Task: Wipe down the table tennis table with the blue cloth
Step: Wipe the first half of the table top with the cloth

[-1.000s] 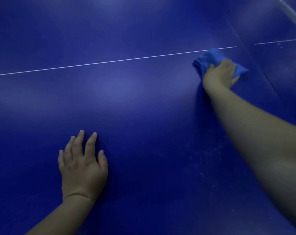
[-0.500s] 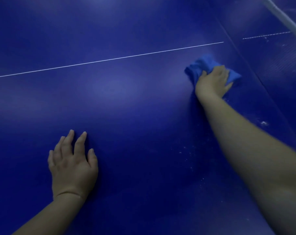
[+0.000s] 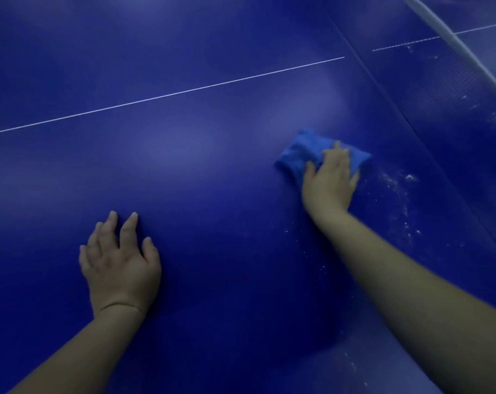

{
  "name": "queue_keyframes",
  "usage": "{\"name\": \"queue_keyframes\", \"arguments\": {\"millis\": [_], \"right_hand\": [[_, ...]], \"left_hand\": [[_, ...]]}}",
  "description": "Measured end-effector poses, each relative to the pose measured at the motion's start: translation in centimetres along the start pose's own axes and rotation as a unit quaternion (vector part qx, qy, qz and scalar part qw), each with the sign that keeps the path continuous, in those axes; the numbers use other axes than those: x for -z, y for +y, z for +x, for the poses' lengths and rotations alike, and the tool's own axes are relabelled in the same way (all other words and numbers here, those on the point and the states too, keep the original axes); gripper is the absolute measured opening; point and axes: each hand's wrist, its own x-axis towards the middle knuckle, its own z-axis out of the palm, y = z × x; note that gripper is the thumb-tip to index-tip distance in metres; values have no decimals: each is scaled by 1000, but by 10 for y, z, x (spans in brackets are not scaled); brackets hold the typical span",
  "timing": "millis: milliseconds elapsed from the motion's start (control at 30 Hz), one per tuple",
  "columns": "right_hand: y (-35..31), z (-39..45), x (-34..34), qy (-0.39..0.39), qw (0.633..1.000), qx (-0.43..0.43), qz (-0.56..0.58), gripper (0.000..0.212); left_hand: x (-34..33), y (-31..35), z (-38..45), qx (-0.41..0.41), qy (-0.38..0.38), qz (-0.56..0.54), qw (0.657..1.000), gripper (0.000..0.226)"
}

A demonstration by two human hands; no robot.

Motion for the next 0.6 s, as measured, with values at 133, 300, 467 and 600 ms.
{"name": "queue_keyframes", "arguments": {"millis": [133, 300, 467, 600], "right_hand": [[-19, -5, -2, -117, 967, 225, -4, 31], [7, 35, 20, -32, 999, 15, 14, 34], [-20, -76, -6, -43, 994, 94, -17, 37], [-45, -55, -13, -142, 960, 243, -7, 33]], "left_hand": [[-1, 0, 0, 5, 5, -1, 1000, 50], [-3, -1, 0, 1, 12, -4, 1000, 49], [-3, -1, -1, -4, 16, -9, 1000, 50], [-5, -4, -2, -12, 35, -22, 999, 49]]}}
